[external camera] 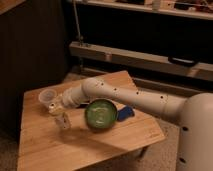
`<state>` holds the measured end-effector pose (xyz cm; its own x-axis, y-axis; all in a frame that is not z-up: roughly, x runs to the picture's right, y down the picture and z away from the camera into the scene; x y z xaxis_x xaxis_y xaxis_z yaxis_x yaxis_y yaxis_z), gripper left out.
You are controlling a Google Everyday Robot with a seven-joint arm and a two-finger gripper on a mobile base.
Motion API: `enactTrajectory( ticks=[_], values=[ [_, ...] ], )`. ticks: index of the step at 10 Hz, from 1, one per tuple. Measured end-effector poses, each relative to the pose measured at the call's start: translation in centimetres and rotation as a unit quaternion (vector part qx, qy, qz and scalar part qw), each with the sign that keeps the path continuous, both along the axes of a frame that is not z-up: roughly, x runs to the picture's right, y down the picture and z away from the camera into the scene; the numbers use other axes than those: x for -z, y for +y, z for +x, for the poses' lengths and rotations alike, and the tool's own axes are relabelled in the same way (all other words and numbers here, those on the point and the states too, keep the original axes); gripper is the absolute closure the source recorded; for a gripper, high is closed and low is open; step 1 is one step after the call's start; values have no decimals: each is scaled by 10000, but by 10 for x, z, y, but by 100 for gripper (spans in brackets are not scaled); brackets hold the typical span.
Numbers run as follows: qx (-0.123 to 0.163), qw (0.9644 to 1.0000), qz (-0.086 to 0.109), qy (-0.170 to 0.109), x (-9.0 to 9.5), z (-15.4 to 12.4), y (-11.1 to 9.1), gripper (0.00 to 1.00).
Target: Stand the bottle upright
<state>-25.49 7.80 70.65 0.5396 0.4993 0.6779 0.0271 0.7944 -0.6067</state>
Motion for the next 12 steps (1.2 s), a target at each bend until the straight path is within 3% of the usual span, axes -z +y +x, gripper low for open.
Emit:
enactTrajectory(
  ticks=[2,4,7,10,12],
  values=[
    [0,10000,0,0,0,0,0,80],
    [0,10000,1,0,0,0,0,59],
    [0,10000,0,0,0,0,0,52],
    [0,10000,0,0,0,0,0,24],
    [0,10000,0,0,0,0,0,20]
  ],
)
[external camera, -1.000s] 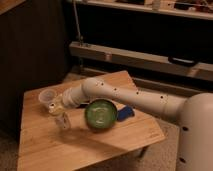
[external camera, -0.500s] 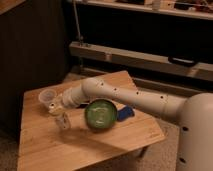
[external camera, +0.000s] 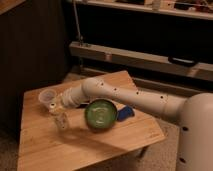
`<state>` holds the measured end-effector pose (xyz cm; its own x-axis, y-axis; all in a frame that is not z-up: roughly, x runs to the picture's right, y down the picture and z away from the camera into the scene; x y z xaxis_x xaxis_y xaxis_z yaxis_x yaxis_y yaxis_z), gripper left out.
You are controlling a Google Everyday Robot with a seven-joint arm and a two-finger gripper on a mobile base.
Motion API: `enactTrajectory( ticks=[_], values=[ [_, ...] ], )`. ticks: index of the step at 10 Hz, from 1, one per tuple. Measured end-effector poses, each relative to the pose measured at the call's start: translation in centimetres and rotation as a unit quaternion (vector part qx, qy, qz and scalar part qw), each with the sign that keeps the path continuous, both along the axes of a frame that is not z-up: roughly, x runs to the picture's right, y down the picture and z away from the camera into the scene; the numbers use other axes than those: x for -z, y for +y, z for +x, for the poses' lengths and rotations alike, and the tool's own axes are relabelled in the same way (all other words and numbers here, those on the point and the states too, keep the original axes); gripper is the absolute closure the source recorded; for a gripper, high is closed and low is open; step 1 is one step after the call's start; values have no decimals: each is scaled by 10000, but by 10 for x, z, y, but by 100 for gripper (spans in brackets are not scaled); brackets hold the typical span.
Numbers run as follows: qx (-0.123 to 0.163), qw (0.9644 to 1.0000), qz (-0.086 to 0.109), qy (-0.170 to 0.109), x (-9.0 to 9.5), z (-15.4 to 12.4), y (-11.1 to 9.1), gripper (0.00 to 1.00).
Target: Stand the bottle upright
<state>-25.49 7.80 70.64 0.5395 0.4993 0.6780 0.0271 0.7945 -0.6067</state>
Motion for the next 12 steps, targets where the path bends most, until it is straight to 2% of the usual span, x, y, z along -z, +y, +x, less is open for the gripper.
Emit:
enactTrajectory(
  ticks=[8,12],
  values=[
    [6,10000,10,3,1,0,0,20],
    [-40,9999,60,119,2,14,-3,20]
  ],
)
